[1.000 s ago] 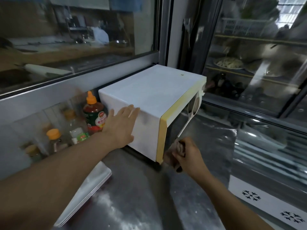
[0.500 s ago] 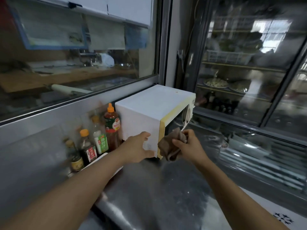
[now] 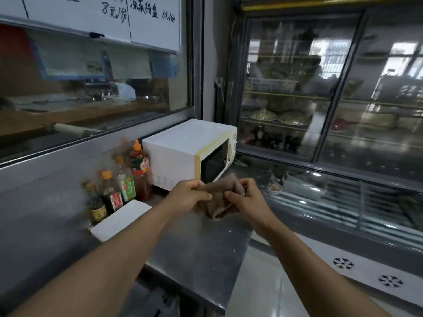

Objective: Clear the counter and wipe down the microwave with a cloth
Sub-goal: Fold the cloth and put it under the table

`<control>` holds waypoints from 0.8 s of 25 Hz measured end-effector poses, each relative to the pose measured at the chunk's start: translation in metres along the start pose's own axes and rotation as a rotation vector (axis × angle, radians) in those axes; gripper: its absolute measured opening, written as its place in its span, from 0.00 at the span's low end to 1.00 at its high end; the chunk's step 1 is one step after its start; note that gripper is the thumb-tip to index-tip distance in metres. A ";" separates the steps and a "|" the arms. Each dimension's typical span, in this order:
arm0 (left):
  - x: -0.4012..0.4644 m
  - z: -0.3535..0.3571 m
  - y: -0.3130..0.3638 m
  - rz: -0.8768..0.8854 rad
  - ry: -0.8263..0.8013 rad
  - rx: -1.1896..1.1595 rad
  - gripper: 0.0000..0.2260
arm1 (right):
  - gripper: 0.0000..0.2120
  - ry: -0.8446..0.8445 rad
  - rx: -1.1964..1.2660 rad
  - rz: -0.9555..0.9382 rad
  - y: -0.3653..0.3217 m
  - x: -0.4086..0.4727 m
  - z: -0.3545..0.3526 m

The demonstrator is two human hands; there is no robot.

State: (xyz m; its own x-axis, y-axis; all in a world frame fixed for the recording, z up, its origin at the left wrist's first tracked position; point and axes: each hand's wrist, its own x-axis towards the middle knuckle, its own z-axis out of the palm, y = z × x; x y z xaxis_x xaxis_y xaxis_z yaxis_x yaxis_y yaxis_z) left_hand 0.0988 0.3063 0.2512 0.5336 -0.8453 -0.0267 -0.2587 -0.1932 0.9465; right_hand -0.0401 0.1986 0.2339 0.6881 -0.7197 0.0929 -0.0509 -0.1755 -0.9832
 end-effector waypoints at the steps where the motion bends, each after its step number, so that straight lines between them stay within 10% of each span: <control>1: -0.001 0.005 0.007 0.026 0.040 -0.045 0.11 | 0.16 -0.012 -0.001 0.006 0.001 -0.008 -0.010; 10: 0.013 0.100 0.084 0.043 -0.030 0.018 0.11 | 0.27 -0.319 -0.278 0.186 0.003 -0.046 -0.144; 20: 0.056 0.258 0.164 0.086 -0.083 -0.057 0.14 | 0.26 -0.343 0.287 0.232 0.040 -0.034 -0.321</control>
State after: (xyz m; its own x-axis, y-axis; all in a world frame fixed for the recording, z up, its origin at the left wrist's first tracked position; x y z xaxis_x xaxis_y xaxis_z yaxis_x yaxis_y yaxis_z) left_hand -0.1212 0.0984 0.3220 0.4425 -0.8962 0.0316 -0.2532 -0.0911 0.9631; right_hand -0.2978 0.0000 0.2426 0.8832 -0.4467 -0.1431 -0.0628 0.1897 -0.9798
